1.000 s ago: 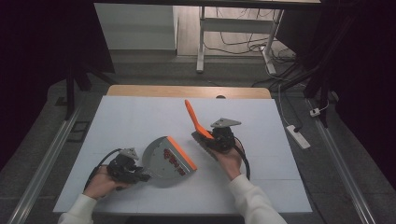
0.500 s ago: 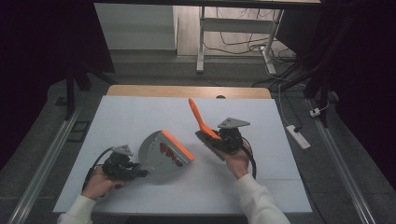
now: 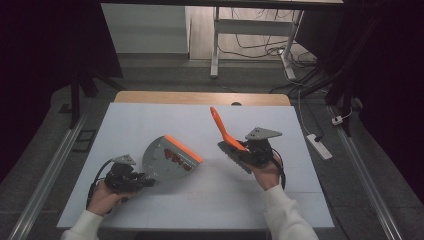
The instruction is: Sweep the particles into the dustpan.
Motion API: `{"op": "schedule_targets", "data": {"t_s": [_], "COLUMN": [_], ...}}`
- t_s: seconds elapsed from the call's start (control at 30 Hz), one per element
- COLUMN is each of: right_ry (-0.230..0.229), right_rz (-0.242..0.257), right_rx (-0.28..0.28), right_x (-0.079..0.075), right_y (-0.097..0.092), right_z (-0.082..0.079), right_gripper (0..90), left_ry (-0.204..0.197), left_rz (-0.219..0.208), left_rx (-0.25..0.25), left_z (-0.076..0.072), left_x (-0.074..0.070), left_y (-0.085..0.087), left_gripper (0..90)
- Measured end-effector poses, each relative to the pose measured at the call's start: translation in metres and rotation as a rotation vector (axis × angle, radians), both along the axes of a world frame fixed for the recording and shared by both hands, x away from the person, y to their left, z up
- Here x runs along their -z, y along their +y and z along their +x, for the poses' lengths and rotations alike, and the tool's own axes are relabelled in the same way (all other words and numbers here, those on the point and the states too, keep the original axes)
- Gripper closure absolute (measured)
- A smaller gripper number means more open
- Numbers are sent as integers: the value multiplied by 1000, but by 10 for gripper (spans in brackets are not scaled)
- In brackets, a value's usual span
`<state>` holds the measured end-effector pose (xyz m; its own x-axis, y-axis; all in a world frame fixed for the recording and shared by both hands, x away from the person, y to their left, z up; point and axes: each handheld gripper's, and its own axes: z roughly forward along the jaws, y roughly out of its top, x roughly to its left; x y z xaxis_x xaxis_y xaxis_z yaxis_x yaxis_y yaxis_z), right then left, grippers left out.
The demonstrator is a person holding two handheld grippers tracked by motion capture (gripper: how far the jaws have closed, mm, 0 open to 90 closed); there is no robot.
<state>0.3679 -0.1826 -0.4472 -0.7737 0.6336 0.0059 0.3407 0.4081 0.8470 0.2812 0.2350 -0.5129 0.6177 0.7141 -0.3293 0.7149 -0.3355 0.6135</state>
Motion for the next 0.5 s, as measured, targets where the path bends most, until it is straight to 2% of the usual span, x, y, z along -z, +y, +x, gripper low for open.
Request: {"op": "schedule_targets", "data": {"t_s": [0.2, 0.4, 0.5], "right_ry": [18, 39, 49], "right_rz": [-10, -28, -25], "right_rx": [-16, -11, 12], "right_x": [3, 9, 10], "right_y": [-10, -24, -34], "right_z": [-3, -8, -11], "right_gripper": [700, 700, 701], "left_ry": [11, 7, 9], "left_rz": [-7, -17, -28], "left_rx": [-85, -108, -109], "left_z": [-2, -3, -5], "left_x": [0, 1, 2], "left_y": [4, 5, 6], "left_gripper": [618, 618, 618]}}
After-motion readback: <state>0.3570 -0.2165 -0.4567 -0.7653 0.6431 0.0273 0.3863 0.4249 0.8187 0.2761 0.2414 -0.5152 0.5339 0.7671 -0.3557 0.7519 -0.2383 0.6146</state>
